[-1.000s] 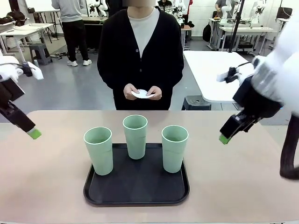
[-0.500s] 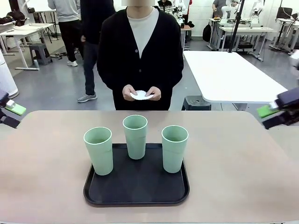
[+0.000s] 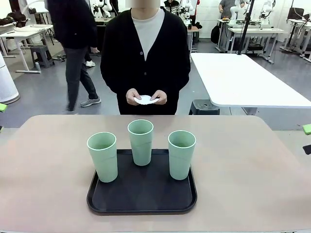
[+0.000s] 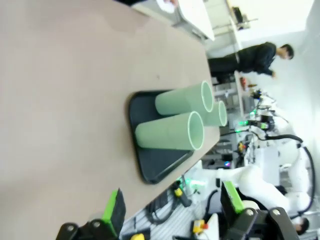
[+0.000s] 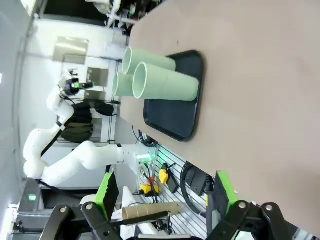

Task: Place coasters on the table and set cups on them.
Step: Pick up one Reusable plastic cup and place it on a coaster set by the human.

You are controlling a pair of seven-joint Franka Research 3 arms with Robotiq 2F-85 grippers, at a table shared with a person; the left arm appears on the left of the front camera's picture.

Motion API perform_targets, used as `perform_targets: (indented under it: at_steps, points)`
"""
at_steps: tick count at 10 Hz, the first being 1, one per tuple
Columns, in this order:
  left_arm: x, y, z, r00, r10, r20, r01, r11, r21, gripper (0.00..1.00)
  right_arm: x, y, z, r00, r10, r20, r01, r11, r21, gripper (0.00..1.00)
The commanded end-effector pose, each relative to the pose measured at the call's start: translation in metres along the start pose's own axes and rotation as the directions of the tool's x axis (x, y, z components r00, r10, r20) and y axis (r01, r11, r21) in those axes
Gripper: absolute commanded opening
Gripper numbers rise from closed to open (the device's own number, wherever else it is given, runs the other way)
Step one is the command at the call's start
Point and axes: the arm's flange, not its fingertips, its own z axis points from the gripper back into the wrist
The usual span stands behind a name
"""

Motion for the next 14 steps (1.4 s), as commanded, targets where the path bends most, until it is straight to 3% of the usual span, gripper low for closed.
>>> perform_targets:
  at_steps: [1,6,11,14]
  points:
    - [0.010,0.001,0.007,1.000,-0.002,0.010,0.002,1.000,-0.030,1.00,0.013,-0.004,0.017,0.999,-0.011,0.038,0.009,0.998,0.056,1.00]
    - [-0.003,0.005,0.017,0.999,0.032,0.042,-0.030,0.999,-0.044,1.00,0.004,-0.009,0.049,0.991,-0.020,0.131,0.006,0.994,0.109,1.00]
    - [-0.018,-0.005,0.025,0.999,0.016,0.044,-0.017,1.000,0.012,1.00,0.000,-0.009,0.052,0.991,-0.044,0.125,0.034,0.996,0.085,1.00]
    - [-0.006,0.006,0.030,0.997,0.054,0.063,-0.053,0.998,-0.017,1.00,0.000,-0.009,0.052,0.991,-0.044,0.125,0.034,0.996,0.085,1.00]
